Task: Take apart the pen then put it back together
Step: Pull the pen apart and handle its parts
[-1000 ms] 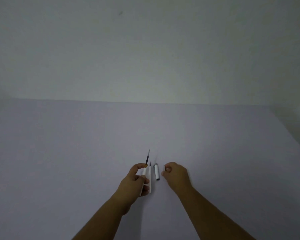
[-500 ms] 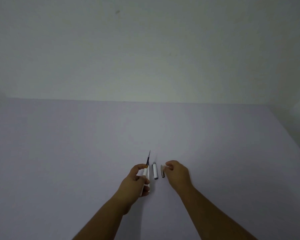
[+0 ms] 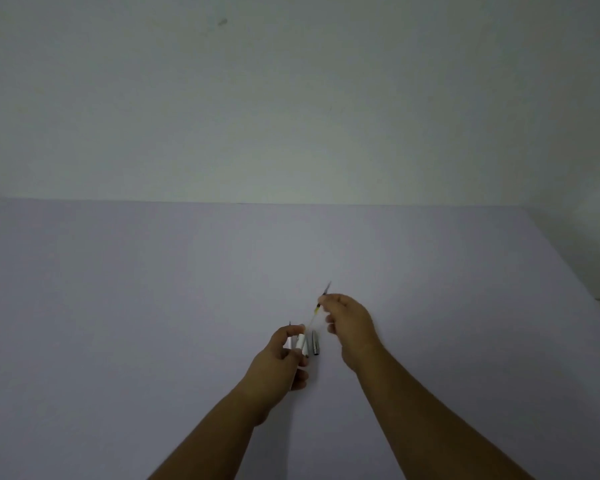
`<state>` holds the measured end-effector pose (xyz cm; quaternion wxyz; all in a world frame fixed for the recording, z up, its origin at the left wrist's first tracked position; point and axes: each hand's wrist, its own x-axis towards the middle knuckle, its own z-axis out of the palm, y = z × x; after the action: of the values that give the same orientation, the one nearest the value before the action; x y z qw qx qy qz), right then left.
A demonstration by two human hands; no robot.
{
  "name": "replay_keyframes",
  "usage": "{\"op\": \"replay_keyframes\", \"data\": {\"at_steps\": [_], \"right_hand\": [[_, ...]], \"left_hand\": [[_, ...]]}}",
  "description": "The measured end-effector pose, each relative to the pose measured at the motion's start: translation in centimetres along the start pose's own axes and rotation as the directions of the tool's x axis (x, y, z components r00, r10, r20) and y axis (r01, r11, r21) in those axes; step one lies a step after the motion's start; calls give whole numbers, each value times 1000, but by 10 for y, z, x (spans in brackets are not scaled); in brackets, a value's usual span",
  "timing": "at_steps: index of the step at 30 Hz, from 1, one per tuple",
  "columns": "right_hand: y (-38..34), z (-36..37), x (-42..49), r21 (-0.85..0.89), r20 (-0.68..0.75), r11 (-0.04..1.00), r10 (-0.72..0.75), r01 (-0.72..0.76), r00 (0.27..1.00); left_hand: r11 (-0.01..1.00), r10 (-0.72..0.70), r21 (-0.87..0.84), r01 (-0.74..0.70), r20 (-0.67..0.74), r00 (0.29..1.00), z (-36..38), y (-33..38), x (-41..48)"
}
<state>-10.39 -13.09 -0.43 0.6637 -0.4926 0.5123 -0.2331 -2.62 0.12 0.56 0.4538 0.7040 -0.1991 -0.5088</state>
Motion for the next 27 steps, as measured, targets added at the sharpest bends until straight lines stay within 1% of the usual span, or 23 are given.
{"op": "replay_keyframes", "data": {"at_steps": [1, 2, 3, 4, 5, 6, 7, 8, 9, 11, 17, 25, 27], "right_hand": [[-2, -4, 4, 76, -54, 997, 14, -10, 998], [-3, -9, 8, 96, -84, 995, 18, -10, 996], [-2, -14, 12, 35, -91, 999, 8, -5, 996], [2, -18, 14, -129, -77, 992, -11, 1, 997], [7, -22, 15, -350, -41, 937, -32, 15, 999], [13, -23, 14, -553, 10, 832, -40, 39, 999], [19, -23, 14, -686, 51, 724, -48, 70, 998], [25, -23, 14, -750, 71, 654, -60, 93, 996], [29, -23, 14, -771, 71, 628, -75, 102, 995], [33, -21, 16, -785, 46, 612, -96, 95, 994], [38, -17, 17, -763, 5, 642, -104, 71, 995], [40, -19, 13, -730, -23, 678, -145, 82, 989], [38, -17, 8, -732, -32, 673, -194, 109, 980]], "left_hand": [[1000, -6, 2, 6, -3, 1000, -1, -1, 0], [1000, -12, 1, 12, -9, 1000, -3, -2, 0], [1000, -19, -4, 19, -19, 1000, -4, -3, 0], [1000, -25, -12, 25, -31, 999, -5, -4, 0], [999, -33, -21, 32, -47, 998, -6, -5, 1], [999, -40, -28, 39, -63, 997, -7, -6, 2], [999, -46, -30, 43, -80, 996, -8, -7, 3], [999, -45, -28, 43, -95, 994, -9, -7, 3], [999, -40, -23, 38, -109, 993, -9, -8, 4], [1000, -26, 7, 27, -137, 990, -12, -9, 6], [995, -1, 101, 21, -201, 980, -21, -15, 10], [996, 1, 88, 18, -214, 977, -28, -19, 12], [995, 6, 98, 15, -215, 977, -29, -19, 12]]}}
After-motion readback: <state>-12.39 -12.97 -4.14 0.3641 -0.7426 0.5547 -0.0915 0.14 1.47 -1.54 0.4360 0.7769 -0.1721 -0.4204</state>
